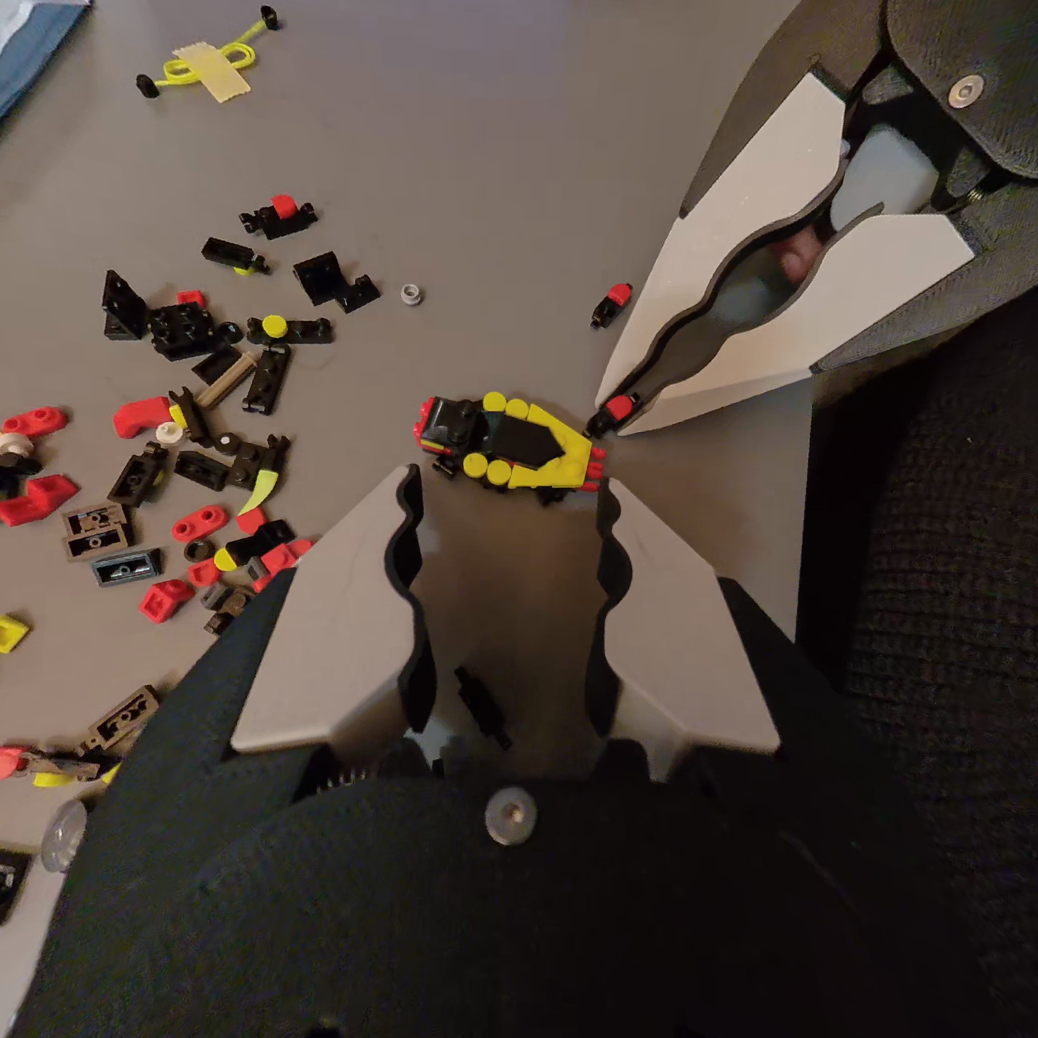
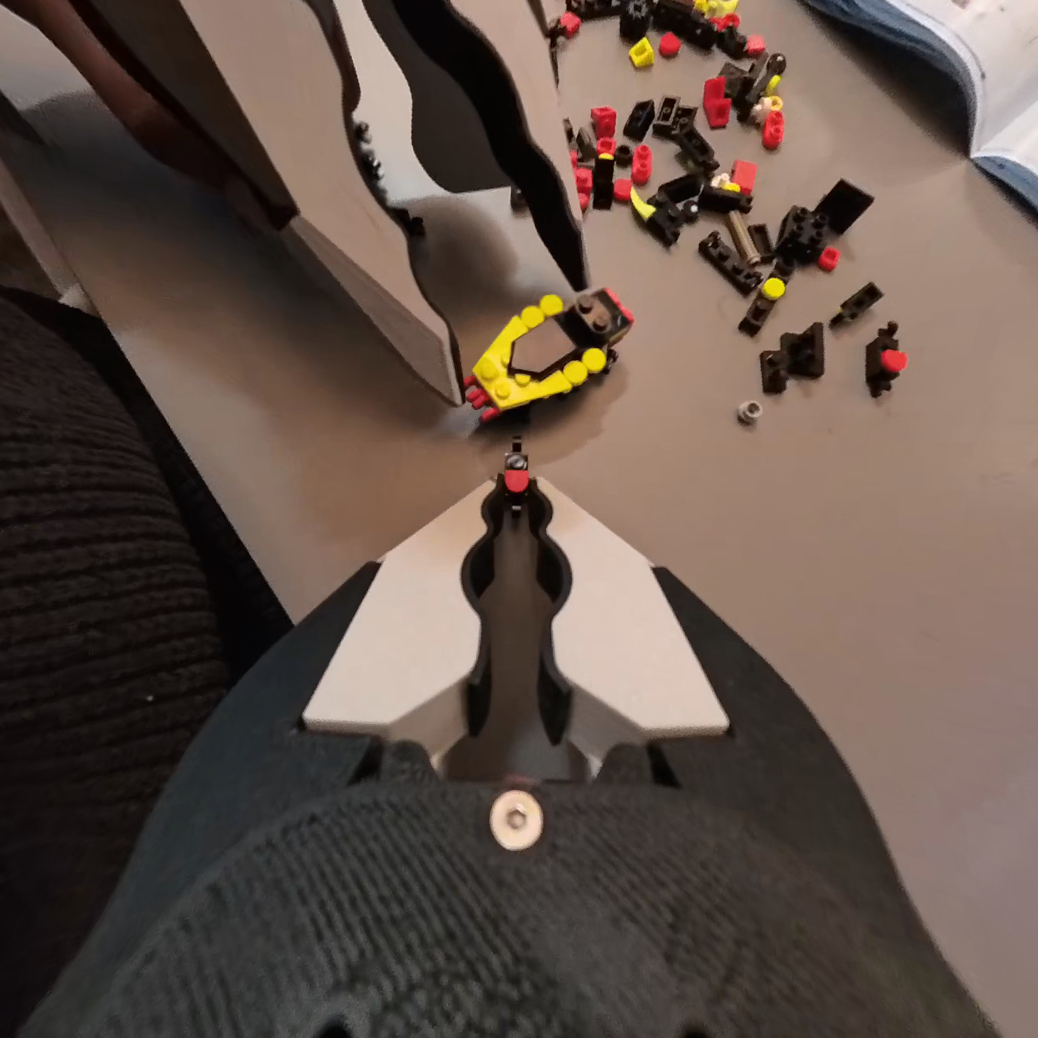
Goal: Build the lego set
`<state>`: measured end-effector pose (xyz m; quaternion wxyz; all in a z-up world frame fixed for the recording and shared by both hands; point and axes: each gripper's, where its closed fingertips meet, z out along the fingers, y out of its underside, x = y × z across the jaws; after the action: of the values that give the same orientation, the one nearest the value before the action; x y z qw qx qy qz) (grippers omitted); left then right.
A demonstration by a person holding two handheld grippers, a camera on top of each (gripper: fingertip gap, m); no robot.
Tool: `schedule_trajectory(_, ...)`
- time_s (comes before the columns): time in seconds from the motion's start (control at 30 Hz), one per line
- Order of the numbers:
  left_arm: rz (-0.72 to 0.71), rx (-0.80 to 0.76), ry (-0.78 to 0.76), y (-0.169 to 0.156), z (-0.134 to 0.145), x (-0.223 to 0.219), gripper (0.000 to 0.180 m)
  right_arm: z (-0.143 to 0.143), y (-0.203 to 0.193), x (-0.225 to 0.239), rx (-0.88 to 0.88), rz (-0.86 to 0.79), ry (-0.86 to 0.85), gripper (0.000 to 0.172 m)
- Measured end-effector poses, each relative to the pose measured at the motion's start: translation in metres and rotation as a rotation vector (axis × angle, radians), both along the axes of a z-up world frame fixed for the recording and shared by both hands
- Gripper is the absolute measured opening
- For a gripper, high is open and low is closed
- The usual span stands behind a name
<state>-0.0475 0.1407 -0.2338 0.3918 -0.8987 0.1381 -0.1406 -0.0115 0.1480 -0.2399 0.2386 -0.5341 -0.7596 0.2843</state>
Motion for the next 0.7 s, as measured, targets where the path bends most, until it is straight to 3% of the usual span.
schedule_trajectory(0.27,-0.023,0.004,0.012,0.0000,-0.0007,0.0030,0.064,-0.0001,-0.0008,-0.0045,-0.035,-0.014,0.001,0.006)
schedule_trajectory(0.43,-0.020,-0.035,-0.023,-0.0017,-0.0023,0.0055,0.053,-0.0001,-0.0003,-0.0063,-0.050,-0.023,0.000,0.006)
schedule_trajectory(0.7,-0.007,-0.051,-0.034,-0.0020,-0.0031,0.0054,0.054,-0.0002,-0.0012,-0.0064,-0.057,-0.028,-0.004,0.006)
